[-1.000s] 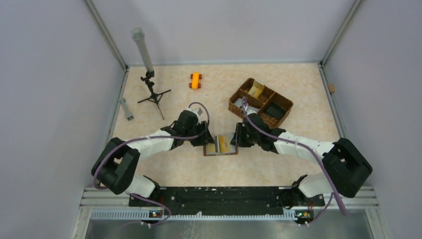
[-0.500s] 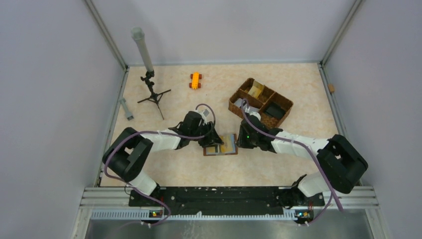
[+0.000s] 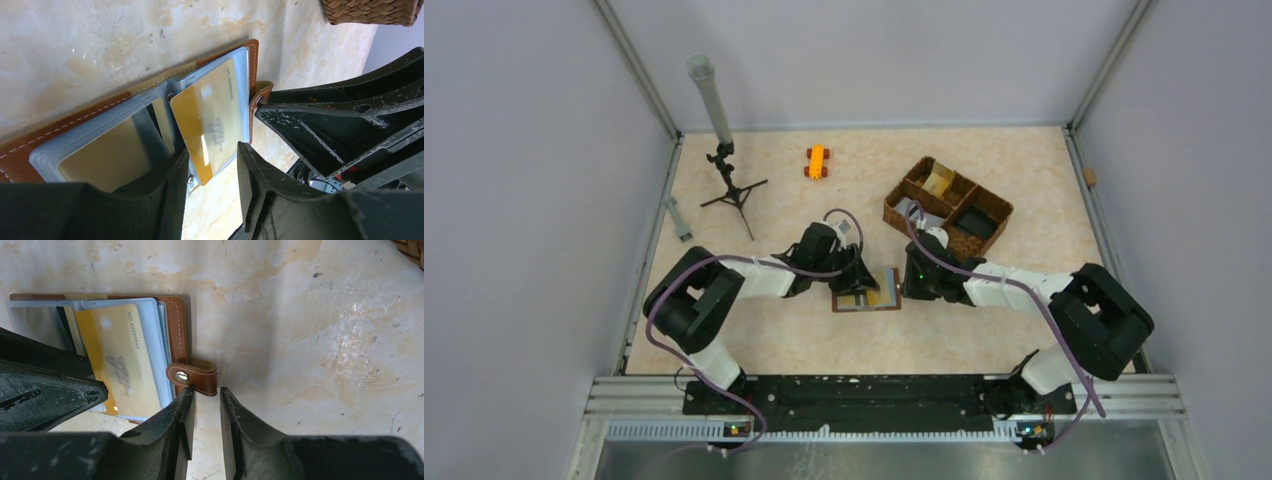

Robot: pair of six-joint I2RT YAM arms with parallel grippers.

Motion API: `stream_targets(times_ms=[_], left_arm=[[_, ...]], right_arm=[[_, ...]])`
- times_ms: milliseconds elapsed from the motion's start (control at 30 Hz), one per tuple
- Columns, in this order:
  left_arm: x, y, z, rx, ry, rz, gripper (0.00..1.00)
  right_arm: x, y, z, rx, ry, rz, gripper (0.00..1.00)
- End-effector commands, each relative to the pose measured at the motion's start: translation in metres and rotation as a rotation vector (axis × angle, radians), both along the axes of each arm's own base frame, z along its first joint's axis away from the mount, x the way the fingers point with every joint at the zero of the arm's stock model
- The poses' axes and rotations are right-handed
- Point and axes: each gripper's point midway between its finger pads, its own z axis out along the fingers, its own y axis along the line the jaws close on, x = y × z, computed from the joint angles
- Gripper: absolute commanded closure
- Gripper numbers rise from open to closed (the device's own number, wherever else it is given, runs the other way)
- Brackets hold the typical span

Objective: Put the credit cards into the card holder
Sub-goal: Insert the credit card into the card holder.

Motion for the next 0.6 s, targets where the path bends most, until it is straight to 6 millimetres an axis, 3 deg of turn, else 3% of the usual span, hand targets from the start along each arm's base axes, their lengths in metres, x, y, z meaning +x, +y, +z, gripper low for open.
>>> stream_targets(times_ms=[0,433,567], left_arm=[[0.012,-0.008,0.003,0.008,-0.037,0.011,0.56],[0.018,-0.035,0.018,0.022,-0.074,-0.039,0.56],[0.020,-0.043,0.021,0.039,-0.084,-0.053,0.57]], right_arm=[[-0.002,-0.003,-0.008,-0.024,-0.002,-0.008,0.76],[0.000,-0.001,-0.009,-0.023,-0.004,-0.002,0.99],[-0.001,0.000,-0.009,-0.016,-0.004,0.002,1.00]])
